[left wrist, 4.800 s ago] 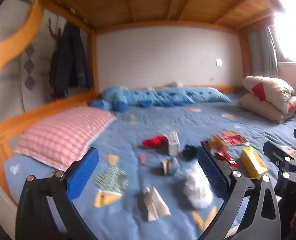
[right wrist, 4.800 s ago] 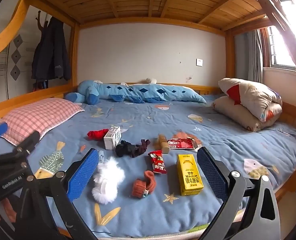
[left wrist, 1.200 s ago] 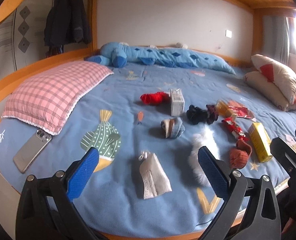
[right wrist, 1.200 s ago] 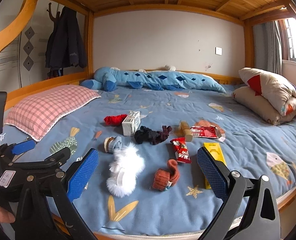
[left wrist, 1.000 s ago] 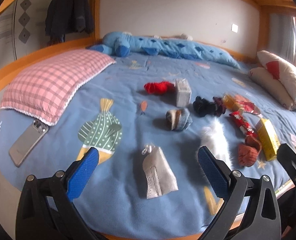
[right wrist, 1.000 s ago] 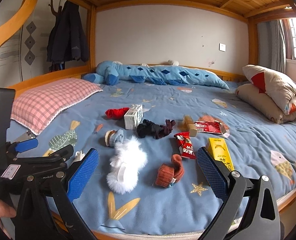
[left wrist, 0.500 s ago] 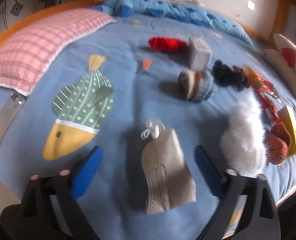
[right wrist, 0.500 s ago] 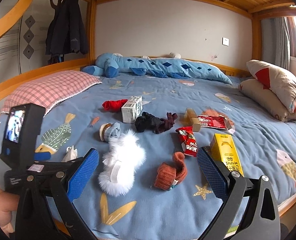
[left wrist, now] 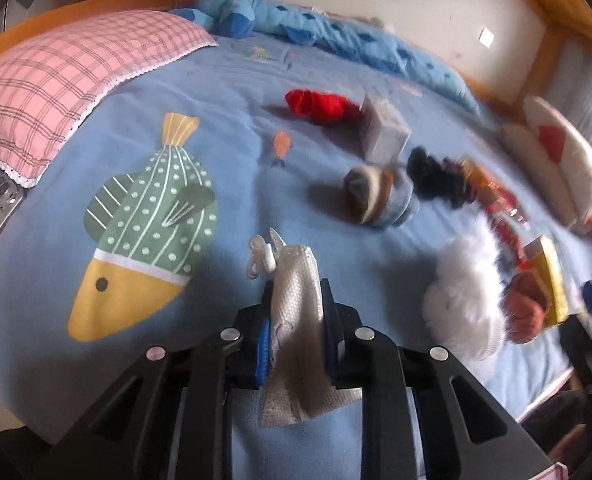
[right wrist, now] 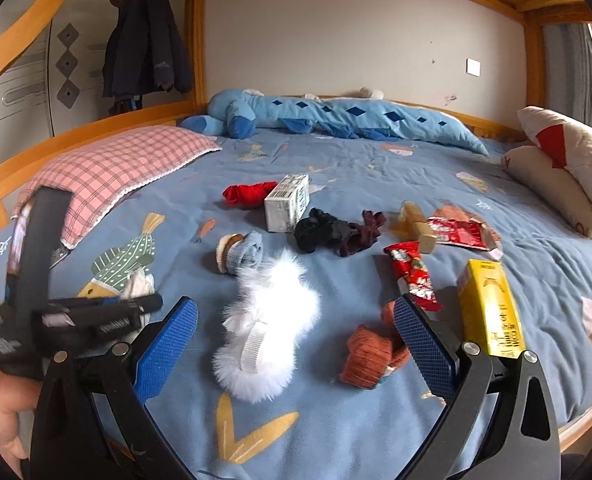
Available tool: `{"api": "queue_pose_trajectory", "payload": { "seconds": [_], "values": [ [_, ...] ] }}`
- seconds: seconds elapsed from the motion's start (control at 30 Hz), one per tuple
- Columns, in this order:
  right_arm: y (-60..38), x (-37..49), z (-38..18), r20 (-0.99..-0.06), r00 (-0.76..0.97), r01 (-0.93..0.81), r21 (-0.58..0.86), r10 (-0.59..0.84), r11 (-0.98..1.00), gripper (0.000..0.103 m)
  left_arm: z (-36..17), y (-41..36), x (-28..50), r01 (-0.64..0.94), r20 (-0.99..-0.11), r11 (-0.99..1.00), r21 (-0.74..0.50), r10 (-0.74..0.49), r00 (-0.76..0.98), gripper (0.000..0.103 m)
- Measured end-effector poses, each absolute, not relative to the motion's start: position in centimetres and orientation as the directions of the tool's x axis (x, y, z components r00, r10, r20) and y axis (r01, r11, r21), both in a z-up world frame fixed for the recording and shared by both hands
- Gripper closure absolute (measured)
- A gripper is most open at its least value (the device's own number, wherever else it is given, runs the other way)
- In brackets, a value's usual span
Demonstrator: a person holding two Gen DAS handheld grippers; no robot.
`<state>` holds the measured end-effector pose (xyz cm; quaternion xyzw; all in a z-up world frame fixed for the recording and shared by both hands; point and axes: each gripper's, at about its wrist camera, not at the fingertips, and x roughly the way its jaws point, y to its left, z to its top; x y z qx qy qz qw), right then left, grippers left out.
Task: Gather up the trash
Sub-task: 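Grasp the white mesh bag with the left tool while the right tool grasps the white pom-pom, then carry the mesh bag and pom-pom over the yellow bucket with both tools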
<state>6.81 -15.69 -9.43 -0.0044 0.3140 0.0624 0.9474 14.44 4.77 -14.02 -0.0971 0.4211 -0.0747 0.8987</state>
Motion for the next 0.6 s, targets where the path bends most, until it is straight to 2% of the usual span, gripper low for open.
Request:
{"api": "queue_pose_trajectory", "payload": {
  "seconds": [0.23, 0.37, 0.47, 0.57, 0.6],
  "values": [
    [-14.9, 9.0, -11.6, -0.659, 0.730, -0.157, 0.096, 0.181, 0.983, 0.008, -12.6, 6.6, 14.2, 0.082, -0.685, 0.943, -0.322, -0.292, 0.667, 0.082],
    [-14.5, 11.1, -12.9, -0.699, 0.681, -0.157, 0.152, 0.218, 0.976, 0.008, -12.6, 7.1, 14.3, 0.073, -0.683, 0.942, -0.329, -0.291, 0.670, 0.082],
    [-14.1, 12.6, -14.2, -0.735, 0.639, -0.158, 0.163, 0.227, 0.974, 0.013, -13.1, 7.1, 14.4, 0.073, -0.691, 0.941, -0.331, -0.294, 0.661, 0.082],
    [-13.5, 13.6, -15.7, -0.775, 0.601, -0.160, 0.122, 0.194, 0.980, 0.037, -13.3, 7.1, 14.5, 0.076, -0.694, 0.938, -0.337, -0.302, 0.653, 0.082],
    [-13.4, 13.7, -16.0, -0.785, 0.591, -0.165, 0.105, 0.184, 0.981, 0.054, -13.3, 6.9, 14.5, 0.083, -0.694, 0.939, -0.334, -0.305, 0.653, 0.082]
  ]
}}
